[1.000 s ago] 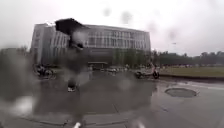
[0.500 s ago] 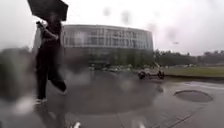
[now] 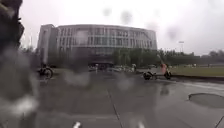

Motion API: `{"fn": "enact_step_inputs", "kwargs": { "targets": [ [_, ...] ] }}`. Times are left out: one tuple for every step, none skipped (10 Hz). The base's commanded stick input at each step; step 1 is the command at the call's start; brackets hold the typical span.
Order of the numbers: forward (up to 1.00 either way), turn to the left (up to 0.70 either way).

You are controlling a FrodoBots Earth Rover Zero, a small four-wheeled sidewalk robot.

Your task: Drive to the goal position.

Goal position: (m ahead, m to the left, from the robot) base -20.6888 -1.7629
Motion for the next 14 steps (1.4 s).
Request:
{"fn": "enact_step_inputs", "kwargs": {
  "targets": [
    [0.7, 0.01],
    [0.7, 0.01],
    [0.7, 0.01],
    [0.7, 0.01],
    [0.7, 0.01],
    [0.7, 0.01],
    [0.7, 0.01],
    [0.7, 0.01],
    [0.7, 0.01],
    [0.7, 0.01],
    [0.7, 0.01],
    [0.7, 0.01],
    [0.7, 0.01],
    [0.7, 0.01]
  ]
}}
